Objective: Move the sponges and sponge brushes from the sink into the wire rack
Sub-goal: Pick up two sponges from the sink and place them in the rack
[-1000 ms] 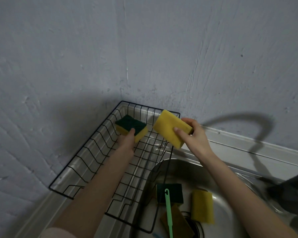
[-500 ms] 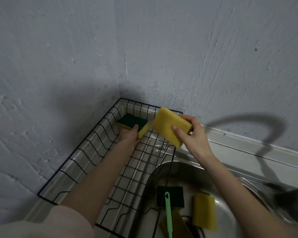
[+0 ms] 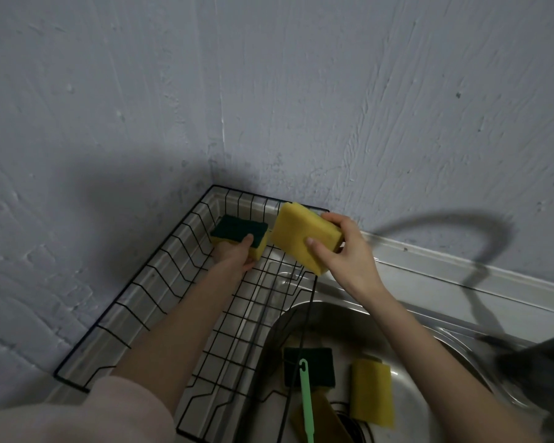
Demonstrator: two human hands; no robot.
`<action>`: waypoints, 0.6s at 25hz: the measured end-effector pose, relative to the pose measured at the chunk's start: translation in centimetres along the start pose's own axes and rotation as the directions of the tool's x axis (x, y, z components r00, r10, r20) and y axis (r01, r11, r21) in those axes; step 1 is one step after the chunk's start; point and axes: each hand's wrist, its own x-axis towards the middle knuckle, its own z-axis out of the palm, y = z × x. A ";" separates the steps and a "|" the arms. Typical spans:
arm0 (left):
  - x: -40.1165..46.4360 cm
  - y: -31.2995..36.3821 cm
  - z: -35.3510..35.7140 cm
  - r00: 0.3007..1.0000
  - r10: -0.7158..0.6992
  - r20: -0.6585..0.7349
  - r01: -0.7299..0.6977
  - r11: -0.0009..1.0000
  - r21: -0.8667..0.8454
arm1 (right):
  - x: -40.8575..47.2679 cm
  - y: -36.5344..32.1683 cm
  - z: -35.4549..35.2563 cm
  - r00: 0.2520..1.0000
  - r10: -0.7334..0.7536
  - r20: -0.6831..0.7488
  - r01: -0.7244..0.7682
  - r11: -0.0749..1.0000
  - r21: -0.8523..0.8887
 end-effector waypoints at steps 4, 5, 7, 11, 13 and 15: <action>-0.1 0.0 -0.2 0.999 -0.026 0.038 0.027 0.999 -0.034 | 0.0 0.0 0.2 1.000 -0.024 0.005 0.024 0.999 -0.030; 0.0 0.1 -0.5 0.997 -0.047 0.063 0.049 0.999 -0.018 | 0.1 -0.1 0.3 1.000 -0.025 0.005 0.025 0.999 -0.035; -0.1 0.3 -1.4 0.989 -0.104 0.103 0.098 0.994 0.053 | 0.2 -0.3 0.5 0.999 -0.031 0.010 0.031 0.998 -0.049; -1.1 1.8 -3.6 0.971 -0.174 0.166 0.123 0.952 0.281 | 0.6 -1.0 1.4 0.994 -0.094 0.060 0.100 0.987 -0.122; -1.6 3.0 -5.1 0.975 -0.125 0.184 0.058 0.941 0.334 | 0.7 -1.6 2.2 0.986 -0.123 0.113 0.139 0.979 -0.146; -2.1 4.1 -6.6 0.973 -0.077 0.217 -0.001 0.942 0.336 | 0.7 -2.1 3.4 0.969 -0.165 0.184 0.199 0.963 -0.182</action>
